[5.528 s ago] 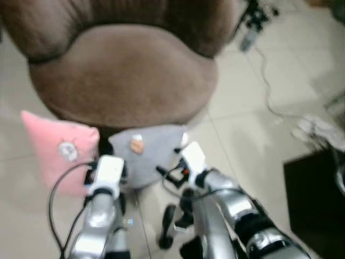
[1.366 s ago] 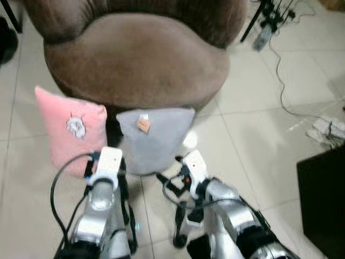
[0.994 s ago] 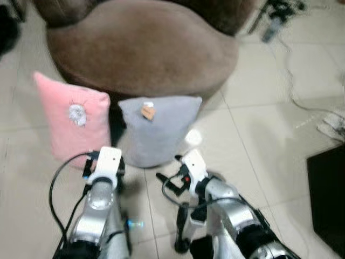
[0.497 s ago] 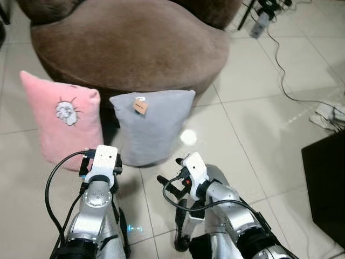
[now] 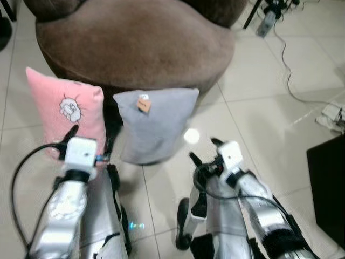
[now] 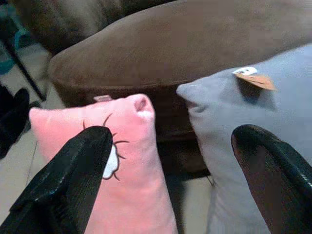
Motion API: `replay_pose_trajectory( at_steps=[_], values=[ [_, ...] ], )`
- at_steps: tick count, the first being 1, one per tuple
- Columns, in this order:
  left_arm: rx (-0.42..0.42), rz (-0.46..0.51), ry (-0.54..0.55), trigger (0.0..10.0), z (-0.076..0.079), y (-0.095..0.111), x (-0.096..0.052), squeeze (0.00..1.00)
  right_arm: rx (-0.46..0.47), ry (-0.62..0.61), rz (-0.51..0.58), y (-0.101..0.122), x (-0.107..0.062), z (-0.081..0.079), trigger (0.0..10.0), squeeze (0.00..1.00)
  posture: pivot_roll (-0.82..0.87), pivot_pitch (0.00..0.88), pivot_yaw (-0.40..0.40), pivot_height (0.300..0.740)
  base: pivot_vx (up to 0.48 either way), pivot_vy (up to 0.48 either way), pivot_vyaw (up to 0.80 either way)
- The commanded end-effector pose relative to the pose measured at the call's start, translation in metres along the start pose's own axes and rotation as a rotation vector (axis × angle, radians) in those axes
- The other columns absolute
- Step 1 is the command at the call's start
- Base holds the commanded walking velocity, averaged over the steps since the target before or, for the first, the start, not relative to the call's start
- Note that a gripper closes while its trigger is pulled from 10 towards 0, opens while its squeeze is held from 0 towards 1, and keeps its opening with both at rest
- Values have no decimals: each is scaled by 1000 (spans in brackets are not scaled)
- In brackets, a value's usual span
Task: Move the pillow to the sofa from floor
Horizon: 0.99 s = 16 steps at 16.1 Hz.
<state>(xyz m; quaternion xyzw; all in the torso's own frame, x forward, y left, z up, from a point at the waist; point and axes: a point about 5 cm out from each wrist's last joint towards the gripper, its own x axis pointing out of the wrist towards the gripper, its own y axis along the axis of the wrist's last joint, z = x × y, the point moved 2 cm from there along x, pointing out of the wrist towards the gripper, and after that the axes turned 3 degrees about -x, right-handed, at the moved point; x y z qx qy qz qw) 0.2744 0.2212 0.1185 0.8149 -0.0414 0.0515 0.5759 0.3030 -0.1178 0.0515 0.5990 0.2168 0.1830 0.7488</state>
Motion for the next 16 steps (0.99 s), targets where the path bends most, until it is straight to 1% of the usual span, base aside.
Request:
replay_pose_trajectory(
  at_steps=[1,2,3,4,6,7,8,12,16],
  values=[
    [5,13,-36,10000,4,5,-1,0,5,-15,-33,-10,-8,4,10000,24,138,321,-179,473,0,0,0],
    [23,21,-53,10000,6,4,-1,0,8,23,-33,-10,-6,-8,10000,27,140,321,-180,473,0,0,0],
    [23,18,-58,10000,9,3,0,0,12,42,-26,-8,-2,-14,10000,27,141,320,-181,473,0,0,0],
    [26,15,-68,10000,11,3,0,0,15,50,-22,-7,0,-16,10000,27,142,318,-183,473,0,0,0],
    [33,-27,-83,10000,15,-4,1,0,12,68,-21,-5,2,-19,10000,24,141,312,-185,473,0,0,0],
    [14,-42,-74,10000,15,-7,2,0,10,69,-22,-5,3,-19,10000,27,140,310,-185,473,0,0,0],
    [1,-57,-62,10000,14,-9,4,0,9,71,-22,-5,3,-20,10000,27,136,310,-185,473,382,0,0],
    [43,-112,-54,10000,13,-17,9,0,15,85,-35,-9,0,-25,10000,27,128,307,-181,473,474,0,0],
    [54,-141,-84,10000,20,-20,15,0,25,90,-31,-9,0,-30,10000,27,117,310,-170,473,480,0,0]
  ],
)
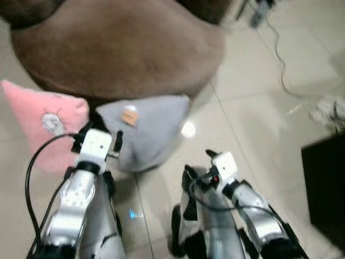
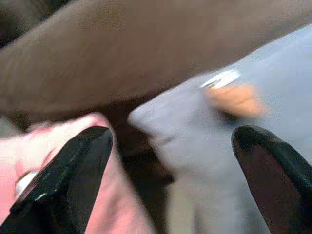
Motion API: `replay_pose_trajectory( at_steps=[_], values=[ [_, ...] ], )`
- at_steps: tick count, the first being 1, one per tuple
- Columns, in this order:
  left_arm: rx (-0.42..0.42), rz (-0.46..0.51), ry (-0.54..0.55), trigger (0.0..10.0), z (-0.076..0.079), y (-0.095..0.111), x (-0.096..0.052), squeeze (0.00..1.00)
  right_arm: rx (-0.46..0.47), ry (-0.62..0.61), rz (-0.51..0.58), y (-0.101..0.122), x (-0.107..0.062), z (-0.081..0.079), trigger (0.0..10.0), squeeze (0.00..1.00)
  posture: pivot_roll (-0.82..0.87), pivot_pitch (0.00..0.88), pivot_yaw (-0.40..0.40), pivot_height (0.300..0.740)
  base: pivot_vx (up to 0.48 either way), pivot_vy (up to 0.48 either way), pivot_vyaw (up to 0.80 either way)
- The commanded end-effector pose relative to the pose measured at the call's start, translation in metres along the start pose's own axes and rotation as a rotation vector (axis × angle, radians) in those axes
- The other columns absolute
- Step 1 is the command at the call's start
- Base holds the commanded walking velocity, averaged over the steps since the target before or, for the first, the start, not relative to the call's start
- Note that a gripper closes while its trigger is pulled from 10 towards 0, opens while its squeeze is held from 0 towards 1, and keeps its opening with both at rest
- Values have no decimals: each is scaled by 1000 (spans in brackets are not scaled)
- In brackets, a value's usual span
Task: Move the pillow to the sofa from floor
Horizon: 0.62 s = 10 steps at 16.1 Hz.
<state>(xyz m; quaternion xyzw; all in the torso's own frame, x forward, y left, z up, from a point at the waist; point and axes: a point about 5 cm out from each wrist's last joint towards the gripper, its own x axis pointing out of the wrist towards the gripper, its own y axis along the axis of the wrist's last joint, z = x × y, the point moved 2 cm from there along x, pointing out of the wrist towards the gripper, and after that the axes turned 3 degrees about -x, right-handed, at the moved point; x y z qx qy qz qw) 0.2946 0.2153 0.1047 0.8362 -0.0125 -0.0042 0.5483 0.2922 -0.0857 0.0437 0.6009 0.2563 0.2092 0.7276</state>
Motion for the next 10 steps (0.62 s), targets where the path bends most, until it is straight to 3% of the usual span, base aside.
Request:
replay_pose_trajectory(
  at_steps=[1,5,10],
  values=[
    [-13,-29,-25,10000,10,-6,-1,0,-2,-7,-31,-8,-9,2,10000,27,115,311,-167,473,480,0,0],
    [-4,-53,-34,10000,14,-7,2,0,4,2,-36,-9,-9,-3,10000,27,113,316,-163,473,77,0,0],
    [34,-135,-62,10000,2,-12,18,0,11,14,-29,-6,-7,-6,10000,27,113,324,-158,473,0,0,0]
  ],
)
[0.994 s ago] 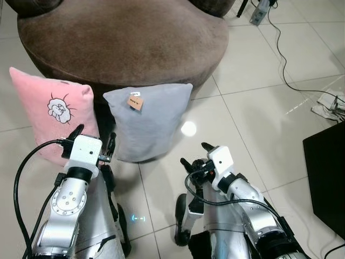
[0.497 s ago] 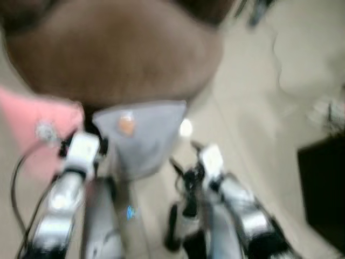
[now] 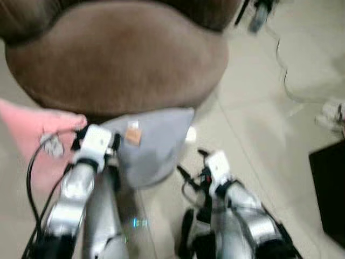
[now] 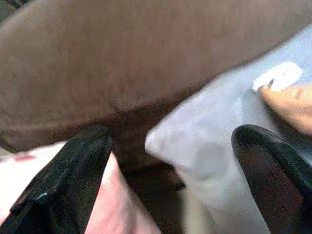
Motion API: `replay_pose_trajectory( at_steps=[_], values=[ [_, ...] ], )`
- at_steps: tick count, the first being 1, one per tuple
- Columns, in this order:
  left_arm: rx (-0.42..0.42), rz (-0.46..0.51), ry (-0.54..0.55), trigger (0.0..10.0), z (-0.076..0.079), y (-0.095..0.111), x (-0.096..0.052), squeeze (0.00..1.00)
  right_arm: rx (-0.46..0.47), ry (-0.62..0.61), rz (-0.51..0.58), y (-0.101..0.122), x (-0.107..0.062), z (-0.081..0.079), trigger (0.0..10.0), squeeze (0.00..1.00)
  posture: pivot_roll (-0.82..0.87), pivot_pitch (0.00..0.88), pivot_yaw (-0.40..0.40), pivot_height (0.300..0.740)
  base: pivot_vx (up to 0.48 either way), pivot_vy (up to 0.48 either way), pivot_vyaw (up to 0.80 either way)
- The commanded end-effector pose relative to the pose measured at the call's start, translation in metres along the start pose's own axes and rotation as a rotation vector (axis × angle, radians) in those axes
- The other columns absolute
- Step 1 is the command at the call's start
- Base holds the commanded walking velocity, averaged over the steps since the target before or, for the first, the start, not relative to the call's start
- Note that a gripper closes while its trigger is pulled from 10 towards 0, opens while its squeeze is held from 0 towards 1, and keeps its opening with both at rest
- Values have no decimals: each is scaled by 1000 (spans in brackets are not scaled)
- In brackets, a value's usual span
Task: Move the pillow to the sofa from floor
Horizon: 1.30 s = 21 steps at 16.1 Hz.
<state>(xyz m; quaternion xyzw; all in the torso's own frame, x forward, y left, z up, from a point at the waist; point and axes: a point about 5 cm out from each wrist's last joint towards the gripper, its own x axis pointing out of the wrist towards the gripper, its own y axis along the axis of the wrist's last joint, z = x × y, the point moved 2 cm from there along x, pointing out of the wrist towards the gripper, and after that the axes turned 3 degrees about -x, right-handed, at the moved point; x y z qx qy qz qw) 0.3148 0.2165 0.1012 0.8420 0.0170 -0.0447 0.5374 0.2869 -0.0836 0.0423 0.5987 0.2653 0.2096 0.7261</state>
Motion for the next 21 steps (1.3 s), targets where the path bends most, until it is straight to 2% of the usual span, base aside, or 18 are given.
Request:
replay_pose_trajectory(
  at_steps=[1,3,4,6,9,12,17,19,20,21],
  values=[
    [35,-51,-49,10000,-1,-8,4,0,11,-1,-17,-4,-4,-2,10000,24,112,326,-155,473,0,0,0],
    [73,-71,-72,10000,-5,-10,11,0,13,0,-14,-3,-3,-3,10000,27,110,327,-153,473,0,0,0],
    [125,-71,-91,10000,-10,-9,19,0,15,-1,-8,-2,-3,-4,10000,27,104,332,-145,473,0,0,0],
    [173,-100,-102,10000,-21,-11,32,0,17,-1,11,4,-4,-6,10000,27,84,334,-140,473,0,0,0],
    [182,-142,-72,10000,-35,-9,51,0,19,-21,19,6,-10,-4,10000,24,43,337,-135,473,0,0,0],
    [98,-150,-72,10000,-26,-4,62,0,17,-34,14,7,-15,-4,10000,27,8,332,-134,473,0,0,0],
    [-22,-55,-142,10000,10,21,75,0,13,-63,3,8,-19,0,10000,24,-13,313,-125,473,0,0,0],
    [-19,-47,-192,10000,31,20,74,0,14,-54,1,8,-17,-2,10000,27,-10,312,-126,473,0,0,0],
    [-33,-62,-218,0,39,15,72,0,15,-52,0,9,-15,-3,10000,24,-2,310,-127,473,0,0,0],
    [-39,-99,-244,0,49,6,68,0,15,-48,-1,9,-14,-2,10000,27,4,309,-131,473,0,0,0]
  ],
)
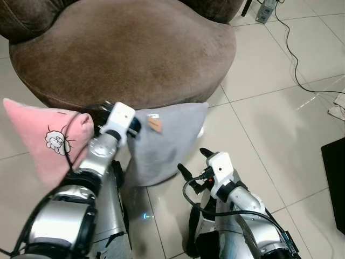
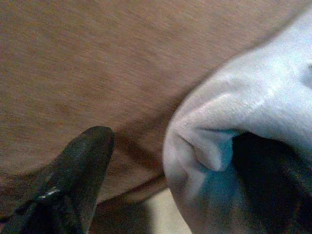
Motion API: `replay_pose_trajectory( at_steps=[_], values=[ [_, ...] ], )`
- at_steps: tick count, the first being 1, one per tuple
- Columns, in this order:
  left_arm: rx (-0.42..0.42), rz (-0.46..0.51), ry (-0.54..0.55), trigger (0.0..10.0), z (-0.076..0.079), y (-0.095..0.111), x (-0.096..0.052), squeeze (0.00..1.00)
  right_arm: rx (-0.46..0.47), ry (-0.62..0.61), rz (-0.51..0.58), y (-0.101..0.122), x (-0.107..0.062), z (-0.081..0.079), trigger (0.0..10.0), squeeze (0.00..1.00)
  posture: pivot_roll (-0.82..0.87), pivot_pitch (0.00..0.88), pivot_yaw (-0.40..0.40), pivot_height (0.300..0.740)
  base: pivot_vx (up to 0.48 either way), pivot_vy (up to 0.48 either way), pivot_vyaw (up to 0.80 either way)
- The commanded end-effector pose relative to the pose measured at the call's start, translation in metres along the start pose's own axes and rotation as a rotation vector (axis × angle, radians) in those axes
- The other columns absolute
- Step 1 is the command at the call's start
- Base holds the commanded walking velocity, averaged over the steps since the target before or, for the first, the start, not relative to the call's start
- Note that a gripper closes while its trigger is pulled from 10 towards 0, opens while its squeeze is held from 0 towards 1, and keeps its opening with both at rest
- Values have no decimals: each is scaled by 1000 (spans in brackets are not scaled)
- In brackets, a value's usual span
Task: Move the pillow to the sofa from floor
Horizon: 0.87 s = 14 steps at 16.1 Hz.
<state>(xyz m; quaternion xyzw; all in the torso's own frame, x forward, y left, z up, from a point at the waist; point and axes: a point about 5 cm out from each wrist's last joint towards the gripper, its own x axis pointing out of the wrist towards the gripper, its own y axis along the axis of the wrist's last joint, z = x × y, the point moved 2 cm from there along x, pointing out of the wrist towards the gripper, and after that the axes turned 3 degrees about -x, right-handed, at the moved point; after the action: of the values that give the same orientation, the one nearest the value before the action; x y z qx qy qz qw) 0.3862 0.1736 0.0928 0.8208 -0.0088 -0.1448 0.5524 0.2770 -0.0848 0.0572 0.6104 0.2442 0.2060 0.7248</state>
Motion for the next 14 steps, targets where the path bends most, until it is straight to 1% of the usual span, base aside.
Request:
replay_pose_trajectory(
  at_steps=[1,4,7,10,12,14],
  values=[
    [4,-80,-46,0,16,-21,-4,0,3,-4,-28,-4,-1,1,10000,27,4,304,-136,473,0,0,0],
    [-21,-160,-36,0,23,-42,-10,0,-1,6,-26,-2,2,0,10000,27,-5,297,-142,473,0,0,0],
    [-23,-205,-59,0,31,-55,-15,0,-5,3,-28,-3,1,1,10000,27,-16,295,-144,473,0,0,0],
    [-30,-237,-78,0,36,-63,-19,0,-8,0,-34,-3,0,2,10000,27,-18,300,-148,473,0,0,0],
    [-37,-243,-74,0,36,-64,-19,0,-8,1,-37,-4,1,2,10000,24,-14,298,-151,473,0,0,0],
    [-99,-231,-53,0,35,-62,-18,0,-6,2,-36,-2,2,3,10000,27,-11,298,-155,473,0,0,0]
  ],
)
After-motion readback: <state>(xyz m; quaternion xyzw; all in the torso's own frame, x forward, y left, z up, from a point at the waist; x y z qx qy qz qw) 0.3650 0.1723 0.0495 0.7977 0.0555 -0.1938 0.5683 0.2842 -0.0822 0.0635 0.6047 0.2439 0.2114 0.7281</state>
